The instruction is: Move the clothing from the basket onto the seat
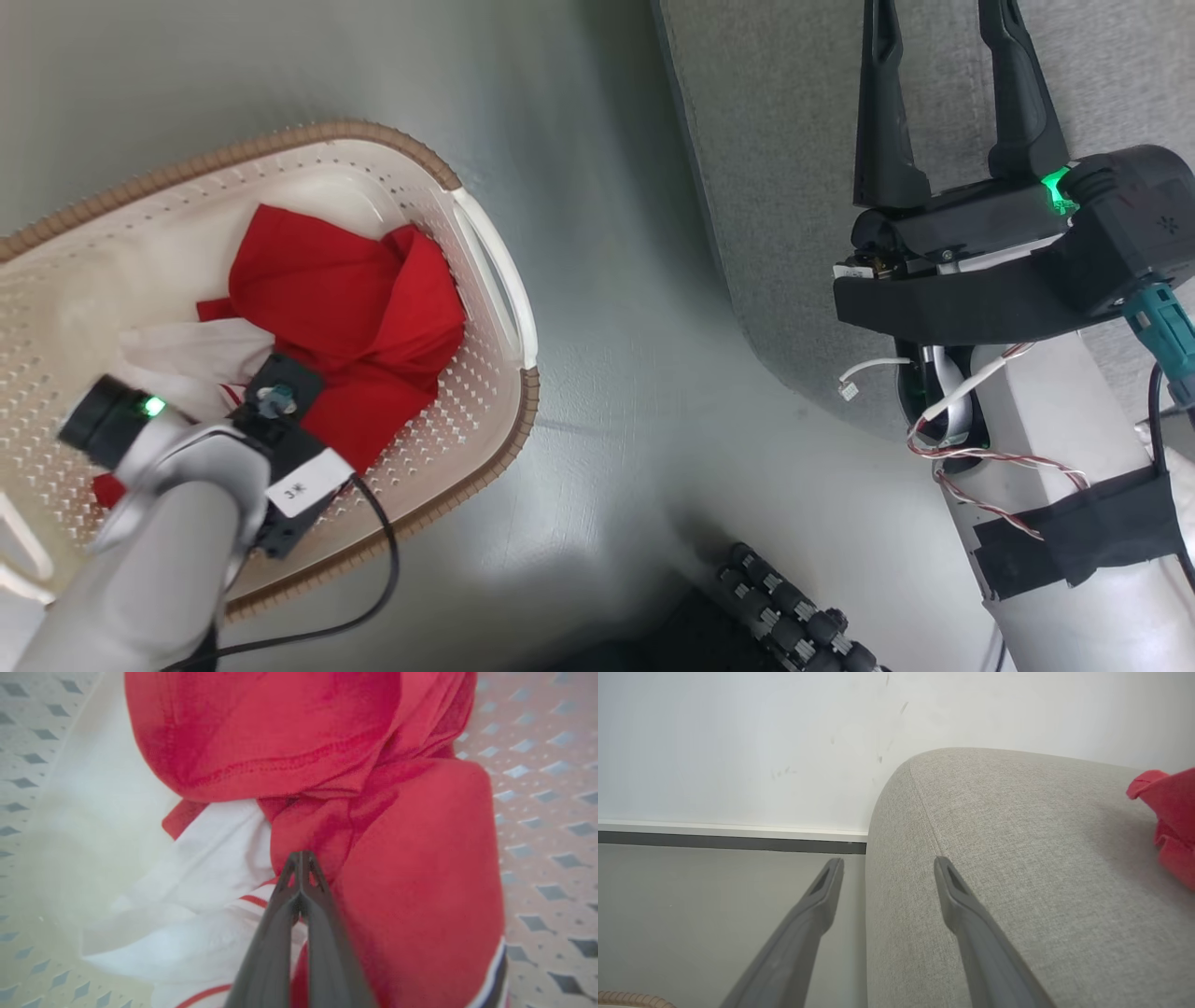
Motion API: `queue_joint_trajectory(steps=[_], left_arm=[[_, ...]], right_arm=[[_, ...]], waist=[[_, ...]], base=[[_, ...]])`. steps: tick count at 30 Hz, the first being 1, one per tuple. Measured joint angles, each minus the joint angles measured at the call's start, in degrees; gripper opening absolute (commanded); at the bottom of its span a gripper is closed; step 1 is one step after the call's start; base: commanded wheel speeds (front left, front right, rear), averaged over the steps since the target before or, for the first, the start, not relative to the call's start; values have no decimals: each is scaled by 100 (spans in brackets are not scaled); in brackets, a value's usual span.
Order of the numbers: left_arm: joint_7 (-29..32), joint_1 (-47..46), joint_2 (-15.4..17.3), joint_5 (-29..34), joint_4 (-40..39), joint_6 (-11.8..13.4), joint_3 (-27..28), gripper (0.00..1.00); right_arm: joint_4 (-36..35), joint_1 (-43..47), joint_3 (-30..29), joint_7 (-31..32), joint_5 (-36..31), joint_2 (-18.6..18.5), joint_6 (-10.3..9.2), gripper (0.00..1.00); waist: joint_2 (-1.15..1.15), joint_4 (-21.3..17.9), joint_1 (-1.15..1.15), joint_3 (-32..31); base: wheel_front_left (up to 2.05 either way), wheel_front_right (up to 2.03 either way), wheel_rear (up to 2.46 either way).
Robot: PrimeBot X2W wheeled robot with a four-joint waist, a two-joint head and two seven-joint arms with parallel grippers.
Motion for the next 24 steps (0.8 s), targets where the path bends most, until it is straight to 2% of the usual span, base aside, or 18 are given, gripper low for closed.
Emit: queue_joint_trajectory(steps=[6, 16, 17, 19, 21, 22, 23, 24], left_arm=[[-422, -99, -318, -223, -67, -33, 70, 0], [-1180, -56, -664, -582, -73, 19, 299, 0], [-1260, -38, -712, -632, -71, 33, 334, 10], [-1443, 11, -797, -724, -78, 70, 441, 45], [-1636, 73, -851, -806, -89, 111, 526, 65], [-1730, 93, -870, -884, -99, 112, 565, 95], [-1824, 115, -889, -949, -121, 113, 613, 100], [-1924, 136, -903, -995, -151, 120, 660, 100]], right_arm=[[175, 2, -63, -1, -38, 1, 5, 100], [465, 109, -187, 0, -82, -70, 60, 100], [489, 149, -208, 0, -83, -97, 69, 100], [557, 237, -231, 0, -87, -130, 85, 100], [602, 339, -235, 0, -121, -154, 89, 100], [623, 391, -237, 0, -126, -165, 101, 100], [654, 440, -246, 0, -126, -177, 101, 100], [680, 486, -259, 0, -127, -193, 101, 100]], waist=[[0, 73, 0, -229], [0, 319, 0, -785], [0, 349, 0, -852], [0, 407, 0, -988], [-1, 468, 0, -1133], [0, 498, 0, -1207], [0, 529, 0, -1284], [0, 559, 0, -1360]], base=[[0, 0, 0], [0, 0, 0], [0, 0, 0], [0, 0, 0], [0, 0, 0], [0, 0, 0], [0, 0, 0], [0, 0, 0]])
